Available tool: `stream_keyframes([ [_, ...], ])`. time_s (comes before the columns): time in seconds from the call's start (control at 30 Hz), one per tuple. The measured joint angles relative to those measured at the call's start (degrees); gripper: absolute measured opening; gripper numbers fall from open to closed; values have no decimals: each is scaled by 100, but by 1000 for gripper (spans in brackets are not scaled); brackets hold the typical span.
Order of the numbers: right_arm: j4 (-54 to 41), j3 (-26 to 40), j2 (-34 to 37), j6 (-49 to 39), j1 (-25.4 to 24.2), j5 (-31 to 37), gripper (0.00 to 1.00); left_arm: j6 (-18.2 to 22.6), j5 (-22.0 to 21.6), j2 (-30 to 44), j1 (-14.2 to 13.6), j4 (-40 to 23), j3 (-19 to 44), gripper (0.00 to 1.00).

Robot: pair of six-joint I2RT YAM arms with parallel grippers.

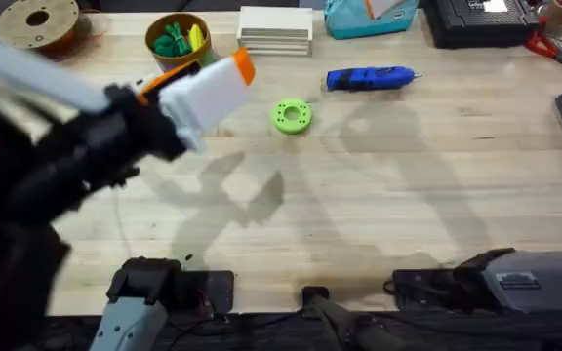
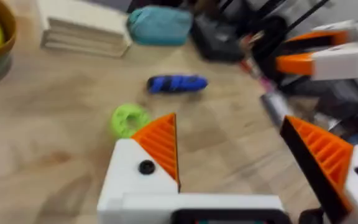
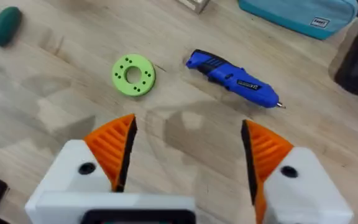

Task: Pick up the gripper from the table and insert it into the empty holder that is missing its gripper. Then pick up a screw, insert it into the mounting hole, and use the screwdriver to tighten it. Finally, clean up the table by picking up the vegetable and placing it into the bucket.

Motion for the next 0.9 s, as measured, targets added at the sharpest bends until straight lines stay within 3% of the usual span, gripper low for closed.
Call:
stream_keyframes([
  [0.13, -2, 0, 0, 0, 0, 0, 908, 805, -198, 1151, 0, -1351, 927, 986],
  [0.27, -2, 0, 0, 0, 0, 0, 908, 1588, -674, 2280, 0, -2722, 1935, 987],
  [0.47, -2, 0, 0, -2, 0, 2, 908, 2440, -1820, 3776, 0, -4523, 3554, 986],
  [0.57, -2, 0, 0, 0, 0, 2, 908, 2635, -2403, 4353, 0, -4928, 4062, 986],
  [0.73, -2, 0, 0, 0, 0, 2, 908, 2784, -3208, 4907, 0, -5039, 4204, 986],
  [0.9, -2, 0, 0, 0, 0, 2, 908, 2831, -3561, 5199, 0, -5057, 4204, 986],
])
